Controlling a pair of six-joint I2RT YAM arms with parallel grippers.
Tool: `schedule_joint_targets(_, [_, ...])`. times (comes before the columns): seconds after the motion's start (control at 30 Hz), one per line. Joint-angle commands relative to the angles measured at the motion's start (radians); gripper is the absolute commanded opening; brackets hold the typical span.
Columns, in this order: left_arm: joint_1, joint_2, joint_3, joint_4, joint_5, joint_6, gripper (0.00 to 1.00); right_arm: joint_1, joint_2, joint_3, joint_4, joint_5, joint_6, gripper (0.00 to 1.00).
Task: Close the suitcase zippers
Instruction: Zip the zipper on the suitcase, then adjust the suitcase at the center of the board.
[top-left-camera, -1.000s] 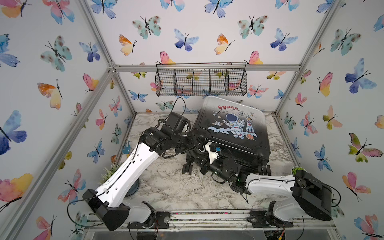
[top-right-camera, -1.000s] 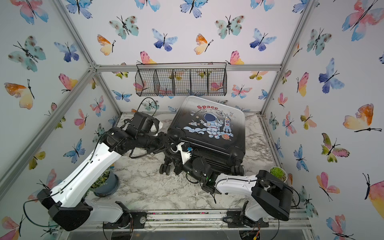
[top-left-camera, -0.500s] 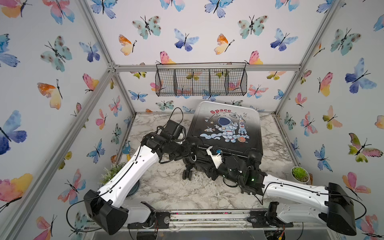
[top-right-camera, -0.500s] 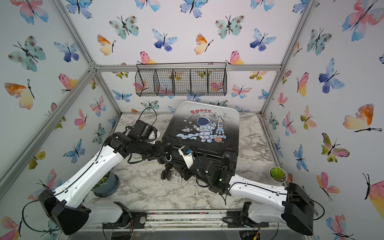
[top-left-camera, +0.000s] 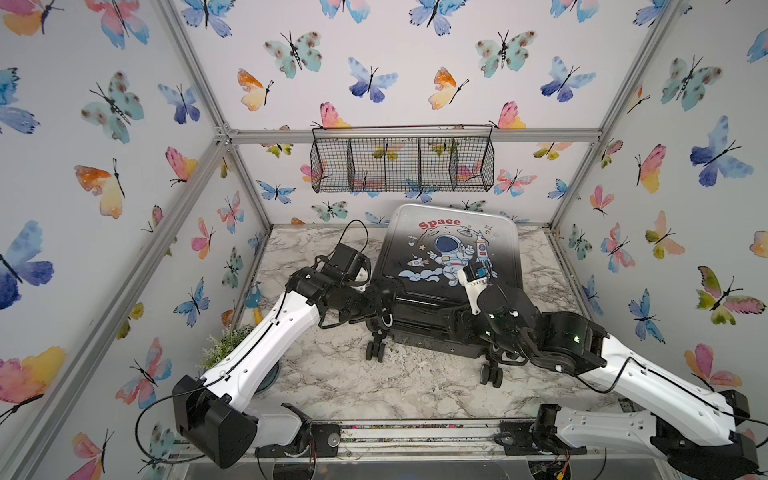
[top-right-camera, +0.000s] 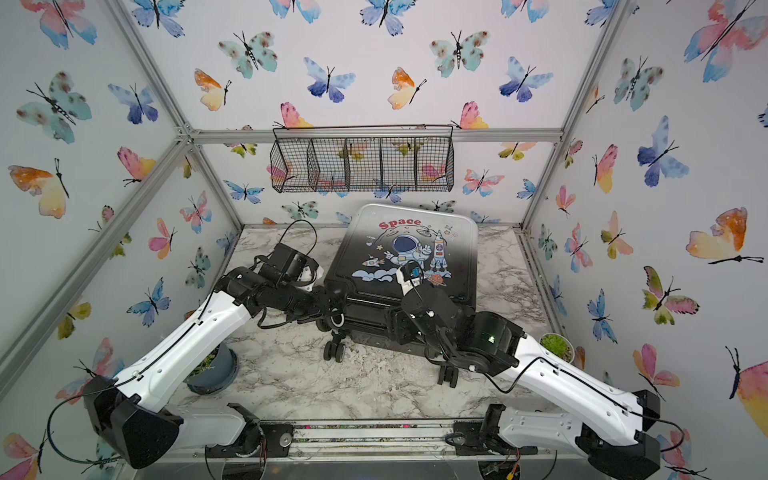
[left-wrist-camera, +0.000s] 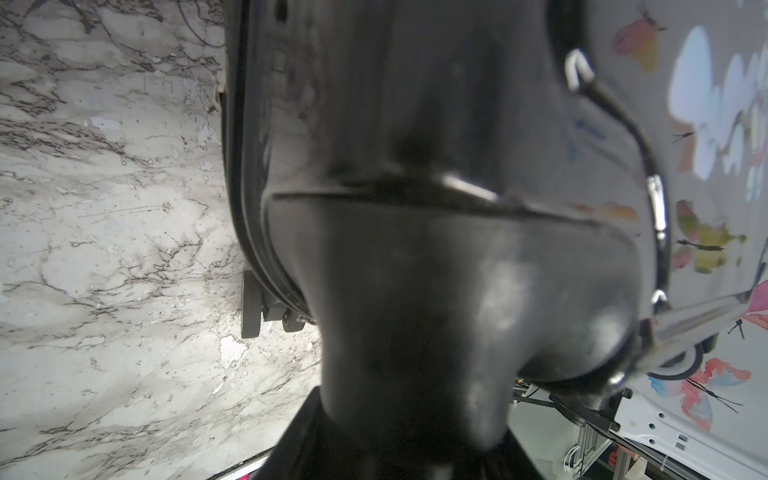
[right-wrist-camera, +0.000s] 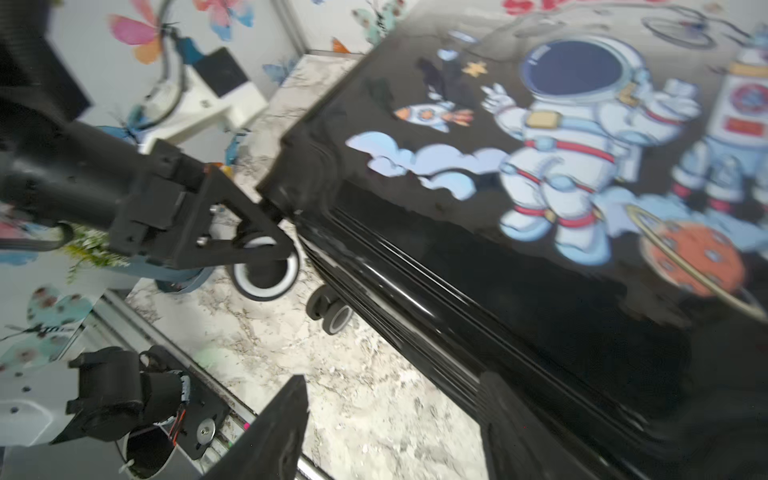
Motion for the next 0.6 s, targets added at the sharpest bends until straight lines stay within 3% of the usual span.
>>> schedule_joint_targets(0.0, [0.018, 0.013, 0.015, 0.062, -0.021, 0.013, 0.0, -0.004, -0.017, 0.019, -0.335, 0.101, 0.264, 0.69])
schedule_joint_targets(0.1, [0.031, 0.026, 0.033, 0.042, -0.039, 0.05, 0.0, -0.004, -0.034, 0.025, -0.476, 0.111, 0.411, 0.7])
schedule_joint_targets(0.33, [0.043, 0.03, 0.018, 0.056, -0.021, 0.092, 0.0, -0.004, -0.048, 0.012, -0.504, 0.012, 0.495, 0.72])
schedule_joint_targets(0.57, [0.061, 0.006, -0.015, 0.051, -0.036, 0.122, 0.0, -0.022, -0.119, -0.119, -0.505, 0.124, 0.607, 0.77])
